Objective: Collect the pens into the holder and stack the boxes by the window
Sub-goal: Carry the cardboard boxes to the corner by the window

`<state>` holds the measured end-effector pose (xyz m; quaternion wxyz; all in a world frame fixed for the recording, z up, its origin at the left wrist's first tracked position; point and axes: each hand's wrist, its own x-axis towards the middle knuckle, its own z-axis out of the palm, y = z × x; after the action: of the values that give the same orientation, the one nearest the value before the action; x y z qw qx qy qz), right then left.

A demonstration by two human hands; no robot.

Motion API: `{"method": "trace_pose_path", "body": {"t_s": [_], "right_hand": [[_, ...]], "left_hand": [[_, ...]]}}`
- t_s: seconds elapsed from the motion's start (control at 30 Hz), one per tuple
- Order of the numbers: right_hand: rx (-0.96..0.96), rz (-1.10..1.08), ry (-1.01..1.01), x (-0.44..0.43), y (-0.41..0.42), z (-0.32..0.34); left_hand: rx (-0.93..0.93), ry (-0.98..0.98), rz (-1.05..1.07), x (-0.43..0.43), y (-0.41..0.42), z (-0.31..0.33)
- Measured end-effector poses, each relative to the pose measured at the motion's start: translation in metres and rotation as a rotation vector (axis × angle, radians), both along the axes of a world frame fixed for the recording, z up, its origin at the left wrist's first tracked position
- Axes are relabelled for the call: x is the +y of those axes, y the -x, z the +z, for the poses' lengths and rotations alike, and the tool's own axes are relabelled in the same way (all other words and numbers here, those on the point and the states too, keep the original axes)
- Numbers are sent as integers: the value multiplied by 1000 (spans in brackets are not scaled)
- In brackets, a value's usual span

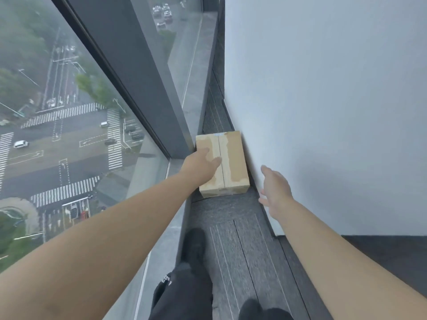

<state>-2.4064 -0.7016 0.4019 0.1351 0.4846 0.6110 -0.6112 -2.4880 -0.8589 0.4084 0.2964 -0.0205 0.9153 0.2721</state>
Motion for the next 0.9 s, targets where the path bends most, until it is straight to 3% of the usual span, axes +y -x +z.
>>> {"method": "trace_pose_path", "body": {"t_s": [0.17, 0.33, 0.47, 0.53, 0.6, 0.8, 0.9], "right_hand": [[-11, 128, -31, 21, -90, 146], [-9, 39, -8, 47, -166, 237], [46, -253, -44, 79, -252, 275], [65, -416, -71, 98, -316, 290], [62, -576, -127, 118, -388, 306], [25, -1116, -267, 142, -650, 349], [-2, -1327, -285, 133, -780, 357]], "left_hand": [[-104, -56, -67, 50, -96, 152], [-162, -32, -340, 115, -168, 230], [-175, -3, -596, 174, -236, 270], [-135, 24, -834, 209, -285, 290], [-144, -24, -903, 244, -337, 308], [-144, -187, -1329, 321, -560, 349], [-164, -155, -1495, 342, -691, 348]]}}
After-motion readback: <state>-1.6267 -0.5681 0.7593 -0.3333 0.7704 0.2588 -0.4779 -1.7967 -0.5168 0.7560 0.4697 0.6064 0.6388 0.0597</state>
